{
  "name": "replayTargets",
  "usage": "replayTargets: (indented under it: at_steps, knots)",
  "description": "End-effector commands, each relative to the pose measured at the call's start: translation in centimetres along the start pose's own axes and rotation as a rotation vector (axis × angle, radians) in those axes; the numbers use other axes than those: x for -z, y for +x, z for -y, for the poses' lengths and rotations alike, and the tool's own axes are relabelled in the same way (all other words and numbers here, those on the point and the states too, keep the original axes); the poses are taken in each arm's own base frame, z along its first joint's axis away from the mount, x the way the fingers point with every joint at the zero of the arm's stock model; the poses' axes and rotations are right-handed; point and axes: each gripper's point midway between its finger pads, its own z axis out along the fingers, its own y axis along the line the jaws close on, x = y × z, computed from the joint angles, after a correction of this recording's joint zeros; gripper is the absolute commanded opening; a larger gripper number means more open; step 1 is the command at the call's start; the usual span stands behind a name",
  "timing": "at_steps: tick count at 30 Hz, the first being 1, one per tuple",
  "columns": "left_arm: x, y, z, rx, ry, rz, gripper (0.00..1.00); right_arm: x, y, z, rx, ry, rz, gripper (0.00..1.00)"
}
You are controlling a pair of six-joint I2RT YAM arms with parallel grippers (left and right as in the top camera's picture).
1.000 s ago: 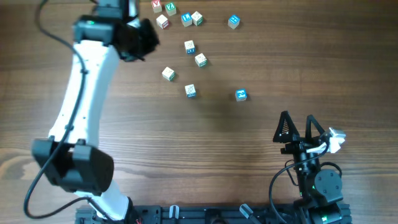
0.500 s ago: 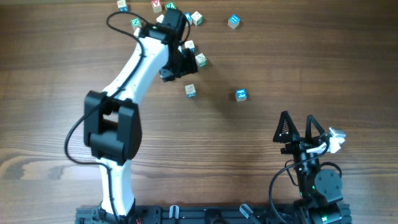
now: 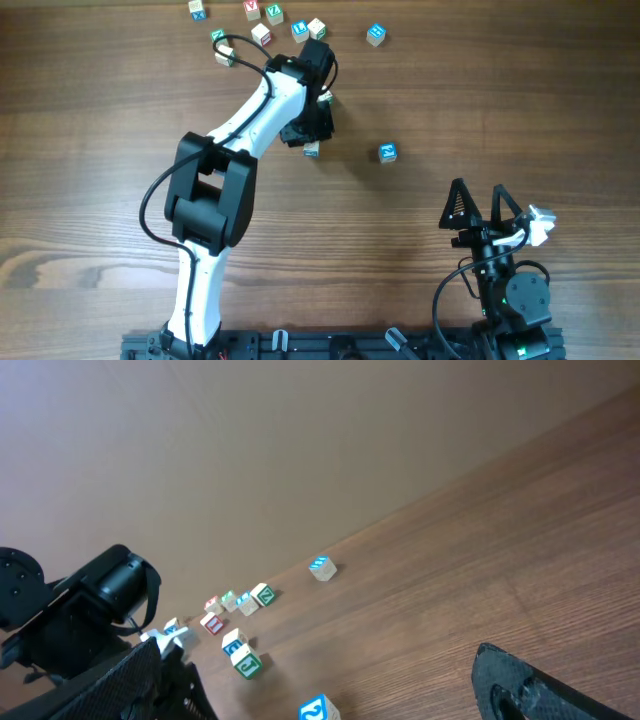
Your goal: Form a tower
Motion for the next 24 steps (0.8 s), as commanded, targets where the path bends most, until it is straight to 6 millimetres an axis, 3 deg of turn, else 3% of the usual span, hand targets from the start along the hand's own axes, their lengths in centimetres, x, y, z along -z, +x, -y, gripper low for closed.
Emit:
replayTargets:
  at_steps: [1,5,8,11,20,24]
  knots:
    - [-0.7,0.8,-0.8,0.010,-0.040,-0.033,0.40,0.0,-0.3,0.1,0.000,0.007,0.017,1.00]
    - [-0.6,1.1,-1.0,0.011,-0.047,-0.044,0.39,0.0,-0.3,0.1,0.000,0.007,0.017,1.00]
    - [-0.6,1.1,-0.9,0.010,-0.047,-0.044,0.30,0.0,-0.3,0.1,0.001,0.007,0.017,1.00]
    - [-0.6,0.8,-0.8,0.007,-0.038,-0.031,0.29,0.0,-0.3,0.1,0.000,0.007,0.017,1.00]
    - [2.9,-0.1,0.4,-0.027,0.014,0.044,0.27,0.0,-0.3,0.1,0.001,0.007,0.017,1.00]
    - [3.2,0.2,0.7,-0.072,0.015,0.045,0.27,0.0,-0.3,0.1,0.001,0.007,0.017,1.00]
